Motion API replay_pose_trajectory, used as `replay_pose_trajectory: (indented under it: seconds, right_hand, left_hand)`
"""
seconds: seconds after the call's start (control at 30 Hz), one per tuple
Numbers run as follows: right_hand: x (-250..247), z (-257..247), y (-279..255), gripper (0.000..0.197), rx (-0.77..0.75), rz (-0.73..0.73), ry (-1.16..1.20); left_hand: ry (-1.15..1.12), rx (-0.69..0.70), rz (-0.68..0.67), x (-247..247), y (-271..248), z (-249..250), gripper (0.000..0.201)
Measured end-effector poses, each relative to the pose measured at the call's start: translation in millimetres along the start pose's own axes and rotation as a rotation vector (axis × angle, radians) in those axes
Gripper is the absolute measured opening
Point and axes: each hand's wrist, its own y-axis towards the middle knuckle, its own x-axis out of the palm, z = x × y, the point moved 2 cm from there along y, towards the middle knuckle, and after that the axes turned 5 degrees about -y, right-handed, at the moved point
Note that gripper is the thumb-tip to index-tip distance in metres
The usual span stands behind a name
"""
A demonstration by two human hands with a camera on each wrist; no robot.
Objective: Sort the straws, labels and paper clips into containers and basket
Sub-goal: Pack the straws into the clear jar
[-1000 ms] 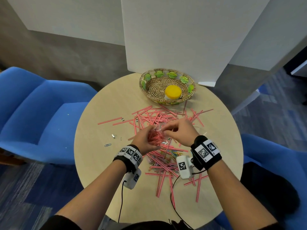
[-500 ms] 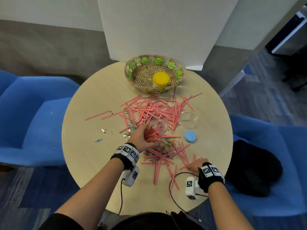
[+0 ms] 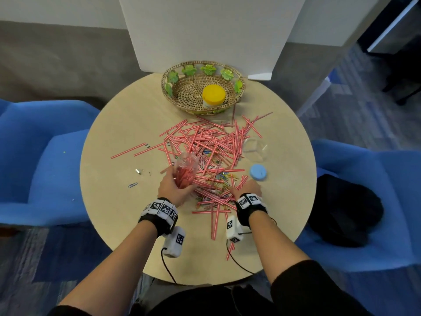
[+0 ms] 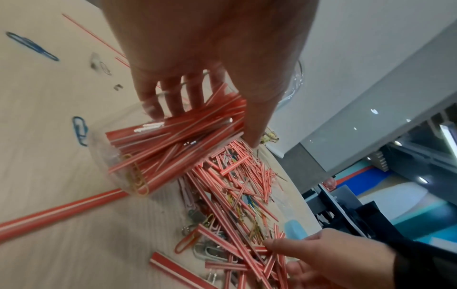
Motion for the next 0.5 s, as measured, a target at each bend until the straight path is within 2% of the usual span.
replay_pose_trajectory:
  seconds: [0.03, 0.13, 0.27, 0.33, 0.4, 0.5]
  right_hand:
    - [1, -2, 1, 0.039, -0.007, 0.006, -0.007]
    - [4, -7, 6, 0.043, -0.017, -0.032, -0.042]
    - [-1, -5, 16, 0.038, -0.025, -0.084, -0.088]
    - [-3, 0, 20, 0.028, -0.050, -0.097, -0.074]
    - [-6, 6, 19, 0.014, -0.045, -0.159, 0.037]
    - [-9, 11, 21, 0.014, -0.023, -0.247, 0.276]
  left_hand:
    - [-0.022, -0.008, 0.014, -2, -1, 0, 0.078]
    - [-0.043, -0.011, 0.008, -7, -2, 0, 0.079]
    - [-0.026, 0.029, -0.019, -8, -6, -2, 0.074]
    - [-0.041, 0.050, -0.025, -9, -10, -2, 0.075]
    - [-0.048, 0.061, -0.046, -10, -13, -4, 0.077]
    - [-0.039, 0.068, -0.074, -13, -14, -8, 0.077]
